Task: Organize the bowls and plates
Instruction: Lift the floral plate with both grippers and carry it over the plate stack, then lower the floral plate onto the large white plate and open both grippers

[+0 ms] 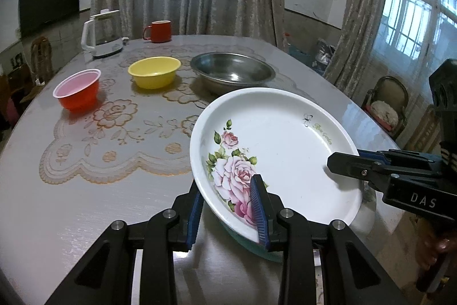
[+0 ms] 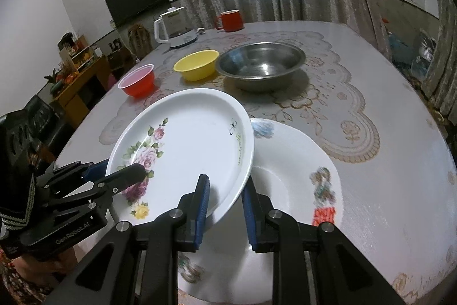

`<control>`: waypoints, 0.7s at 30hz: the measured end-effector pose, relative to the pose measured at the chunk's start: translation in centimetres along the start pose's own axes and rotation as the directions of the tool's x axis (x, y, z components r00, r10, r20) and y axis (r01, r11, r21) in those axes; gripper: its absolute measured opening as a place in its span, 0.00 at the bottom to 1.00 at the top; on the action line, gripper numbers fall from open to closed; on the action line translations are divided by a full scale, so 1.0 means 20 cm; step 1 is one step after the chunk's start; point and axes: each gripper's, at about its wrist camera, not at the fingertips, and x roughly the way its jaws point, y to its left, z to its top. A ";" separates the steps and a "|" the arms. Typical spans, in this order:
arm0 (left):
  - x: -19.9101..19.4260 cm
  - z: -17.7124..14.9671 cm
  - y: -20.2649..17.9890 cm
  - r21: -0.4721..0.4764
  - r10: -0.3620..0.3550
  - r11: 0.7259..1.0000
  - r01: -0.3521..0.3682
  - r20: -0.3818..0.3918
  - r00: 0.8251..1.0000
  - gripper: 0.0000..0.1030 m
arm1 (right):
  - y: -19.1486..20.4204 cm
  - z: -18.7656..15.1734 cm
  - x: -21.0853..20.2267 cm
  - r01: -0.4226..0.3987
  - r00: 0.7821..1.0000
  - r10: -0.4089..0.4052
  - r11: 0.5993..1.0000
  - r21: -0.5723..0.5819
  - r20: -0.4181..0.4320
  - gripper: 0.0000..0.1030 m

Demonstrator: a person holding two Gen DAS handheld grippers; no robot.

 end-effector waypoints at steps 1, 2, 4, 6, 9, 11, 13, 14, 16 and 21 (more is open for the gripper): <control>0.01 0.00 -0.01 0.004 -0.002 1.000 0.002 -0.004 1.000 0.32 | -0.01 -0.01 0.00 0.000 1.000 0.000 1.000 0.007 0.000 0.21; 0.01 0.00 -0.01 0.007 -0.003 1.000 0.003 -0.006 1.000 0.32 | -0.03 -0.02 -0.01 0.000 1.000 0.000 1.000 0.013 -0.001 0.21; 0.02 -0.01 -0.04 0.014 -0.005 1.000 0.005 -0.011 1.000 0.32 | -0.05 -0.03 -0.01 0.000 1.000 0.001 1.000 0.024 -0.004 0.21; 0.03 -0.01 -0.07 0.022 -0.007 1.000 0.008 -0.019 1.000 0.32 | -0.08 -0.05 -0.02 -0.002 1.000 0.003 0.999 0.037 -0.006 0.21; 0.06 0.00 -0.09 0.031 -0.011 0.999 0.012 -0.027 1.000 0.32 | -0.11 -0.06 -0.03 0.000 1.000 0.000 0.999 0.047 -0.006 0.21; 0.07 0.00 -0.10 0.037 -0.013 0.999 0.014 -0.031 0.999 0.32 | -0.13 -0.07 -0.03 0.001 1.000 -0.001 0.999 0.054 -0.008 0.21; 0.08 0.00 -0.12 0.040 -0.016 0.999 0.017 -0.037 0.999 0.32 | -0.15 -0.08 -0.03 0.004 1.000 -0.003 0.998 0.064 -0.009 0.21; 0.09 0.00 -0.12 0.041 -0.017 0.999 0.019 -0.041 0.999 0.32 | -0.16 -0.09 -0.04 0.005 1.000 -0.004 0.998 0.066 -0.010 0.21; 0.10 0.00 -0.13 0.042 -0.023 0.999 0.025 -0.047 0.999 0.32 | -0.17 -0.10 -0.04 0.006 1.000 -0.005 0.997 0.075 -0.012 0.21; 0.13 -0.01 -0.15 0.042 -0.035 0.998 0.038 -0.064 0.997 0.32 | -0.21 -0.11 -0.04 0.010 1.000 -0.009 0.996 0.090 -0.015 0.21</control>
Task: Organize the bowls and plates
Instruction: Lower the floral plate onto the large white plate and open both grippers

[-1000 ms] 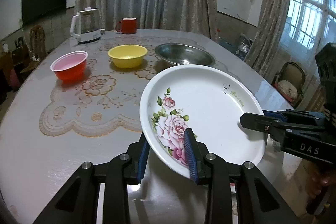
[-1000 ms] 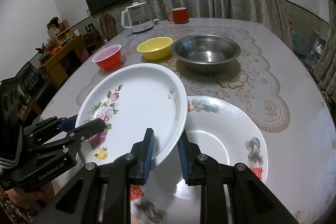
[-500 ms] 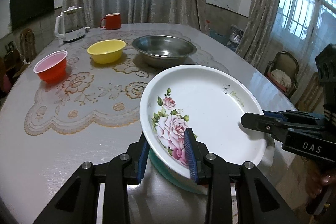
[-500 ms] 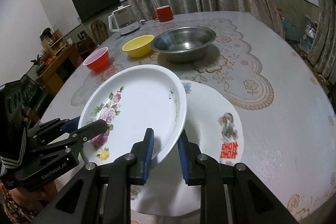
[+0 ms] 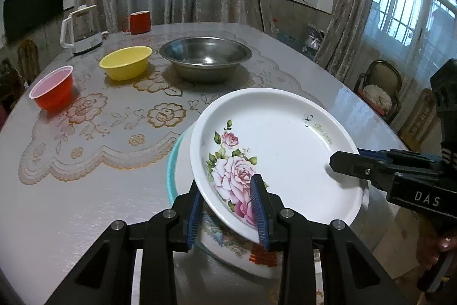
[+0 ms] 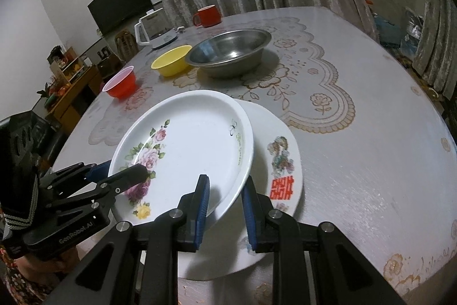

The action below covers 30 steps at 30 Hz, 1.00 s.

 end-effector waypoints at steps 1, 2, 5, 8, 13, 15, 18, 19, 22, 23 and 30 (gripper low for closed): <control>0.01 0.00 0.00 0.001 -0.001 1.000 0.001 -0.003 1.000 0.32 | -0.01 0.00 0.00 0.002 1.000 -0.002 1.000 0.003 -0.002 0.21; 0.01 0.00 -0.01 0.002 -0.002 1.000 0.002 -0.006 1.000 0.32 | -0.01 0.00 0.00 0.002 1.000 -0.002 1.000 0.006 -0.003 0.21; 0.02 0.00 -0.02 0.005 -0.004 1.000 0.004 -0.011 1.000 0.32 | -0.02 -0.01 0.00 0.007 1.000 -0.007 1.000 0.009 -0.007 0.21; 0.03 0.00 -0.02 0.008 -0.005 1.000 0.005 -0.014 1.000 0.33 | -0.03 -0.01 0.00 0.009 1.000 -0.009 1.000 0.013 -0.012 0.21; 0.04 -0.01 -0.03 0.021 -0.003 1.000 0.003 -0.013 1.000 0.33 | -0.04 -0.02 0.01 0.020 0.999 -0.019 1.000 0.013 -0.025 0.21; 0.04 -0.01 -0.04 0.029 0.000 1.000 0.000 -0.014 1.000 0.33 | -0.05 -0.02 0.01 0.021 0.999 -0.021 1.000 0.019 -0.035 0.21; 0.05 -0.01 -0.06 0.045 0.006 0.999 -0.006 -0.014 1.000 0.34 | -0.06 -0.02 0.02 0.025 0.998 -0.023 0.999 0.035 -0.051 0.21; 0.05 -0.02 -0.06 0.045 0.004 0.999 -0.003 -0.014 1.000 0.34 | -0.07 -0.02 0.02 0.024 0.998 -0.022 0.999 0.042 -0.055 0.21; 0.06 -0.02 -0.06 0.039 -0.012 0.999 0.013 -0.020 1.000 0.35 | -0.08 -0.01 0.02 0.027 0.998 -0.025 0.998 0.051 -0.056 0.21; 0.06 -0.02 -0.06 0.040 -0.014 0.999 0.015 -0.021 1.000 0.35 | -0.08 -0.01 0.02 0.032 0.998 -0.029 0.998 0.049 -0.056 0.21; 0.06 -0.02 -0.07 0.035 -0.023 0.999 0.024 -0.035 0.999 0.35 | -0.08 -0.01 0.00 0.047 0.997 -0.043 0.998 0.050 -0.063 0.21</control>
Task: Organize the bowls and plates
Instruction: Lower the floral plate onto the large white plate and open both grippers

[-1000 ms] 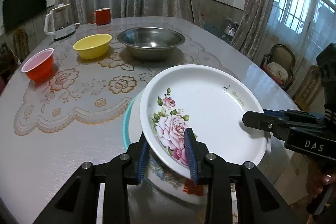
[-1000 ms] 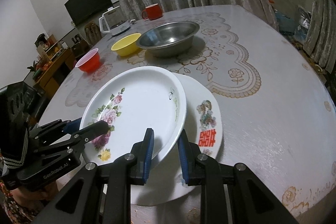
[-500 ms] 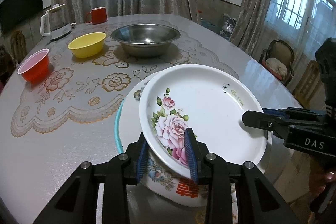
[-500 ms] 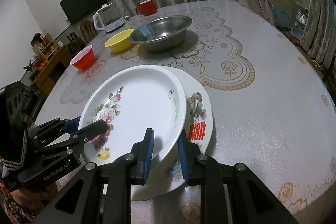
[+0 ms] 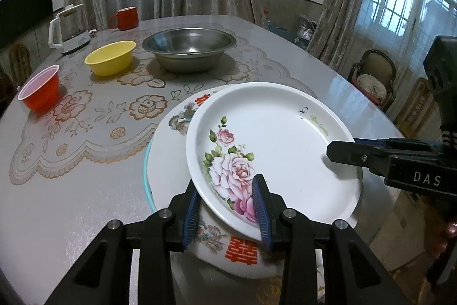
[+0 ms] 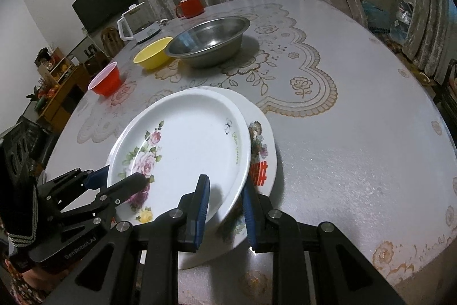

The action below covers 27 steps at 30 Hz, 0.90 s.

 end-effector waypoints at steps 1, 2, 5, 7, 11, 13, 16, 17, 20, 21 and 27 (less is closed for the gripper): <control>0.00 0.00 0.00 -0.003 0.003 1.000 -0.003 -0.001 1.000 0.35 | 0.00 0.00 0.00 0.001 1.000 -0.001 1.000 -0.002 -0.002 0.21; -0.01 0.00 0.00 -0.006 0.005 1.000 -0.005 -0.002 1.000 0.36 | 0.00 0.00 0.00 0.001 1.000 -0.001 1.000 -0.002 -0.004 0.21; -0.02 0.01 0.02 -0.019 0.005 1.000 -0.005 -0.009 1.000 0.39 | 0.01 0.01 0.02 0.003 1.000 -0.003 1.000 -0.002 -0.013 0.21; -0.03 0.01 0.02 -0.028 -0.002 1.000 0.001 -0.009 1.000 0.43 | 0.02 0.02 0.04 0.012 1.000 -0.012 1.000 -0.006 -0.024 0.21; -0.05 0.01 0.03 -0.030 0.005 1.000 -0.005 -0.006 1.000 0.45 | 0.03 0.04 0.06 0.025 0.999 -0.026 0.999 -0.021 -0.041 0.21; -0.06 0.00 0.03 -0.019 0.010 1.000 -0.010 -0.008 1.000 0.45 | 0.04 0.05 0.06 0.033 0.998 -0.034 0.999 -0.026 -0.044 0.21; -0.06 0.00 0.02 0.004 0.009 1.000 -0.009 -0.007 1.000 0.44 | 0.04 0.06 0.07 0.049 0.998 -0.051 0.998 -0.036 -0.041 0.21; -0.05 -0.01 0.02 0.015 0.015 1.000 -0.015 -0.005 1.000 0.44 | 0.05 0.06 0.06 0.055 0.998 -0.057 0.998 -0.041 -0.038 0.21; -0.03 -0.01 -0.01 0.033 0.013 0.999 -0.013 -0.010 1.000 0.44 | 0.06 0.07 0.05 0.059 0.998 -0.060 0.997 -0.049 -0.027 0.21; -0.02 0.00 -0.01 0.042 0.024 0.999 -0.024 -0.007 1.000 0.44 | 0.06 0.07 0.04 0.045 0.999 -0.046 0.998 -0.044 -0.024 0.21; -0.03 0.00 0.00 0.032 0.003 0.999 -0.003 -0.001 1.000 0.53 | 0.11 0.05 0.05 0.069 0.997 -0.070 0.995 -0.073 -0.011 0.21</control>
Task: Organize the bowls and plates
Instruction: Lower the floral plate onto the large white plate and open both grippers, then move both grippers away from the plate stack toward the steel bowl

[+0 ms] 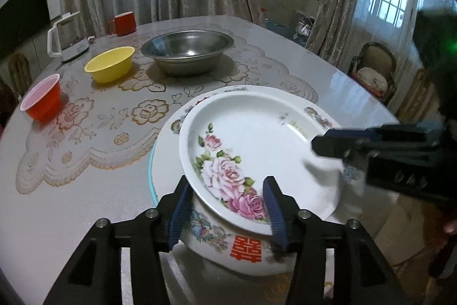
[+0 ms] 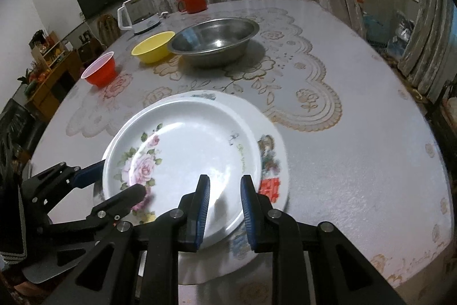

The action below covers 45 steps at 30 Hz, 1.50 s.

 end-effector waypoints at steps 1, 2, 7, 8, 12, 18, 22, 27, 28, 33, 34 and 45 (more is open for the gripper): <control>-0.01 0.00 0.01 -0.009 -0.009 1.000 0.009 -0.002 1.000 0.54 | 0.00 -0.01 0.01 -0.008 1.000 0.008 1.000 0.002 -0.007 0.19; -0.01 0.00 0.01 -0.015 -0.016 1.000 0.016 -0.003 1.000 0.54 | 0.00 -0.01 0.02 -0.013 1.000 0.013 1.000 0.005 -0.009 0.19; -0.07 -0.01 0.05 -0.033 -0.013 0.999 0.014 0.027 1.000 0.61 | 0.01 -0.02 0.03 -0.021 1.000 0.021 1.000 0.011 -0.013 0.18; -0.08 -0.02 0.05 -0.038 -0.011 0.999 0.012 0.033 0.999 0.61 | 0.01 -0.02 0.04 -0.021 1.000 0.022 1.000 0.009 -0.015 0.18; -0.08 -0.03 0.09 -0.045 0.019 0.999 -0.017 0.037 0.999 0.60 | 0.00 -0.02 0.03 -0.021 1.000 0.021 1.000 0.021 -0.009 0.18; -0.07 -0.03 0.09 -0.055 0.013 0.998 -0.011 0.031 0.999 0.59 | -0.02 -0.01 0.00 -0.026 1.000 0.026 0.999 0.040 0.013 0.20; -0.06 -0.04 0.08 -0.053 0.026 0.998 -0.024 0.031 0.999 0.61 | -0.01 -0.01 -0.02 -0.036 0.999 0.035 0.999 0.040 0.024 0.20; -0.07 -0.04 0.09 -0.072 0.015 0.997 -0.013 0.032 0.999 0.62 | -0.01 -0.02 -0.03 -0.050 0.998 0.048 0.998 0.048 0.035 0.20; -0.07 -0.04 0.09 -0.074 0.018 0.997 -0.016 0.034 0.999 0.64 | 0.00 -0.02 -0.03 -0.051 0.998 0.050 0.997 0.051 0.035 0.20; -0.08 -0.04 0.12 -0.094 0.034 0.995 -0.030 0.037 0.999 0.66 | 0.00 -0.02 -0.03 -0.049 0.998 0.048 0.997 0.056 0.031 0.20; -0.09 -0.04 0.12 -0.097 0.038 0.995 -0.034 0.036 0.999 0.66 | 0.01 -0.02 -0.03 -0.052 0.998 0.050 0.997 0.058 0.030 0.20; -0.19 -0.08 0.22 -0.156 0.058 0.986 -0.049 0.058 0.997 0.73 | 0.10 -0.04 -0.10 -0.029 0.999 0.027 0.998 0.052 0.040 0.21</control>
